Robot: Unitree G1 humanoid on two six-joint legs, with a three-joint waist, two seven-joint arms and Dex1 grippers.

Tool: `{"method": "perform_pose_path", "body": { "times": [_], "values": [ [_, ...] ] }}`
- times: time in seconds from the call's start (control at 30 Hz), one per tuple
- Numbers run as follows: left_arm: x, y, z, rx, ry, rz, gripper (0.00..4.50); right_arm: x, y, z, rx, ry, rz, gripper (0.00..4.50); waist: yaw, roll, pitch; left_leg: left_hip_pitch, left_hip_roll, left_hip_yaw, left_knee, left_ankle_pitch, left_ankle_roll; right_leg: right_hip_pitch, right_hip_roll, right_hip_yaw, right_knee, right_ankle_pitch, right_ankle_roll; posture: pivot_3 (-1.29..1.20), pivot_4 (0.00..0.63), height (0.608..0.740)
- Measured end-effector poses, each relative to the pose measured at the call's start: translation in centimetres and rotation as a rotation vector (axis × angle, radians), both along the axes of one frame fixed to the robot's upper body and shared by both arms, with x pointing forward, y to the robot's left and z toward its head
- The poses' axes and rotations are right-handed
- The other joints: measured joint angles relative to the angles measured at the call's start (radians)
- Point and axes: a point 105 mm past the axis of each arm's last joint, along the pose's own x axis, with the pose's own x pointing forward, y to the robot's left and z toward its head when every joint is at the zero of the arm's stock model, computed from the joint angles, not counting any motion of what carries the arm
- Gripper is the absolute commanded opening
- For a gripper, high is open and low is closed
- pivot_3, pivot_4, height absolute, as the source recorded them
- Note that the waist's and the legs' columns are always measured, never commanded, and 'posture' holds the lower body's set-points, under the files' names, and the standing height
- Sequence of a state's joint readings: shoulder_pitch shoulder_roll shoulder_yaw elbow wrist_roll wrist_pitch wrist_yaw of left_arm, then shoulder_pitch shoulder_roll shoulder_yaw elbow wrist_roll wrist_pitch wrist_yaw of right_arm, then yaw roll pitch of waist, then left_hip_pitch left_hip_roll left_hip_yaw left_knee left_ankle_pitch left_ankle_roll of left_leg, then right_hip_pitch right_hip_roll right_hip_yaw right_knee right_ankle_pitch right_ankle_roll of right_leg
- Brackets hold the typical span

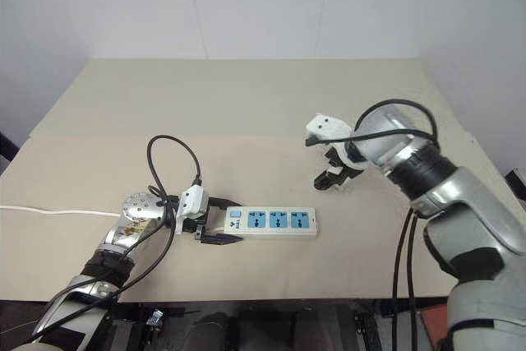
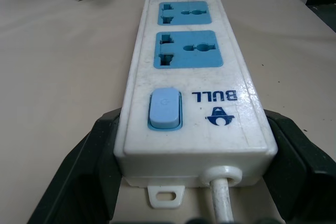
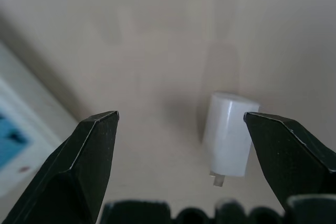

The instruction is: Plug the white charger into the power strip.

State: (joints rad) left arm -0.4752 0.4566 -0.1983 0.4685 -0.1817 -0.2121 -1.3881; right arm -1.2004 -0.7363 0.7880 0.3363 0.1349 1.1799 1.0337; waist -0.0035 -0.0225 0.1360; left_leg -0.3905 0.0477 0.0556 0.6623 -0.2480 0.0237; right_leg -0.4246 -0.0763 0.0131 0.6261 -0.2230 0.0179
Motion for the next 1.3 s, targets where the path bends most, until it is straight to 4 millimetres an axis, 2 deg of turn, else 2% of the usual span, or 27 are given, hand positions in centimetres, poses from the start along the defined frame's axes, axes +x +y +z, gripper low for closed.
{"method": "perform_pose_path", "body": {
  "times": [0.13,0.3,0.53,0.77,0.97,1.1,1.3],
  "values": [
    [0.0,0.0,0.0,0.0,0.003,0.003,3.29,1.6,-0.3,-0.8,-0.051,-0.017,0.002,4.5,-0.001,0.0,0.0,0.0,0.0,0.0,0.0,0.0,0.0,0.0,0.0,0.0,0.0,0.0,0.0,0.0,0.15,0.74],
    [0.0,0.0,0.1,0.002,0.004,0.005,3.29,2.4,-0.3,-2.3,-0.077,0.004,0.003,4.5,-0.002,0.0,0.0,0.0,0.0,0.0,0.0,0.0,0.0,0.0,0.0,0.0,0.0,0.0,0.0,0.0,0.15,0.74],
    [-0.1,0.1,0.1,0.004,0.009,0.017,3.29,2.9,-0.2,-1.5,-0.064,-0.01,0.025,4.5,-0.005,0.0,0.0,0.0,0.0,0.0,0.0,0.0,0.0,0.0,0.0,0.0,0.001,0.0,0.0,0.0,0.15,0.74],
    [-0.1,0.1,0.1,0.005,0.01,0.02,3.29,3.1,-0.9,-1.8,-0.08,0.001,0.017,4.5,-0.006,0.0,0.0,0.0,0.0,0.0,0.0,0.0,0.0,0.0,0.0,0.0,0.001,0.0,0.0,0.0,0.15,0.74],
    [-0.1,0.2,0.1,0.006,0.012,0.023,3.29,3.2,-1.5,-3.0,-0.072,0.04,-0.027,4.5,-0.008,0.0,0.0,0.001,0.0,0.0,0.0,0.0,0.0,0.001,0.0,0.0,0.001,0.0,0.0,0.0,0.15,0.74],
    [-0.1,0.3,0.1,0.01,0.012,0.027,3.29,3.4,-1.0,-3.0,-0.042,0.051,-0.032,3.31,-0.011,0.001,0.0,0.001,0.0,0.0,0.0,0.0,0.0,0.001,0.0,0.0,0.002,0.0,0.0,0.0,0.15,0.74],
    [-0.1,0.4,0.1,0.016,0.015,0.031,3.29,3.3,0.0,-3.1,-0.038,0.06,0.02,1.16,-0.013,0.001,0.0,0.001,0.0,0.0,0.0,0.0,0.0,0.001,0.0,0.0,0.002,0.0,0.0,0.0,0.15,0.74]
  ]
}}
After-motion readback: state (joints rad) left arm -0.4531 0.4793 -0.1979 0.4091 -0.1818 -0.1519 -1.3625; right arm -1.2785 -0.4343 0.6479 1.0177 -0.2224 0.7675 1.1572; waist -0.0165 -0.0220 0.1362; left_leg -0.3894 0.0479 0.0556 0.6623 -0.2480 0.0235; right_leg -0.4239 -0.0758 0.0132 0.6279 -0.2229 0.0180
